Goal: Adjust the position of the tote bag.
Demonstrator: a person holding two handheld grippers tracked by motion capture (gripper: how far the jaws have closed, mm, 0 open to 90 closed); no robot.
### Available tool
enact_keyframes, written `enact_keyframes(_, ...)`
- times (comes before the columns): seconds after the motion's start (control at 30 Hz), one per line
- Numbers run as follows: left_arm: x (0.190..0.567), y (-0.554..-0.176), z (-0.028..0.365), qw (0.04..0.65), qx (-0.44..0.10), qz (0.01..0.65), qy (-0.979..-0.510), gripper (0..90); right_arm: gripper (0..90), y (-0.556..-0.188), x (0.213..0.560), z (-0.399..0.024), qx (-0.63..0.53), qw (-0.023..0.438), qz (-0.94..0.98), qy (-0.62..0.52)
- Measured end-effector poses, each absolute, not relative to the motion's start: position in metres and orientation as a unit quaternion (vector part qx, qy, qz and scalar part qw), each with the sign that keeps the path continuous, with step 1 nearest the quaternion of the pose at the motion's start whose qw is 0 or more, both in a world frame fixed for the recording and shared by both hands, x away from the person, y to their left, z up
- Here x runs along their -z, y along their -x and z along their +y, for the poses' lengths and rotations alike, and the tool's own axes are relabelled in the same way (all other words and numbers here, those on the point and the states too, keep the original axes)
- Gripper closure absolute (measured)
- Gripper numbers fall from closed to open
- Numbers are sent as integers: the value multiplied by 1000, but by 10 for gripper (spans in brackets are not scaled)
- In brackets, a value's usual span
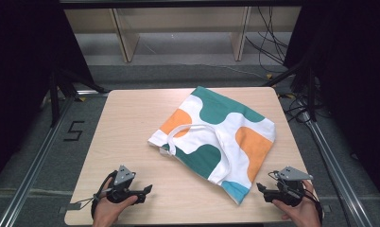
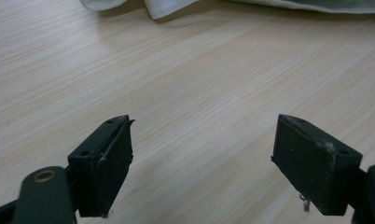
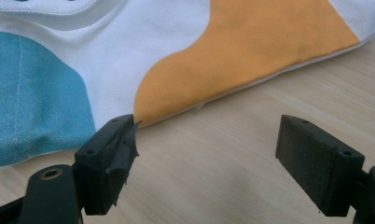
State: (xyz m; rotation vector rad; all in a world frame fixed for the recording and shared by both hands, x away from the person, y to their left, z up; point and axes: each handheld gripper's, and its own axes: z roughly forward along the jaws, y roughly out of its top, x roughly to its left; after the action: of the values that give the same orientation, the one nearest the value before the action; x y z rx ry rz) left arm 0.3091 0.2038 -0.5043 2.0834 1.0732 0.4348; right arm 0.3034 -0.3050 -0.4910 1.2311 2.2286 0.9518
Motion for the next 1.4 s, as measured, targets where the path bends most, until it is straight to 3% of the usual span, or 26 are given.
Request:
enact_keyframes(0.2,506,-309,201,376,-169,420,-808,192,231,-304,490,-306,-346,197,806,-439)
enact_keyframes(0.47,505,-310,202,370,-173,417,-812,189,248,-301,487,-302,-347,223,804,-429)
enact_keyframes(0.63,505,-310,202,368,-175,415,-814,189,249,-297,485,-296,-354,202,797,-446)
enact_keyframes(1.4,503,-309,201,358,-177,408,-821,188,253,-292,477,-270,-367,213,820,-384)
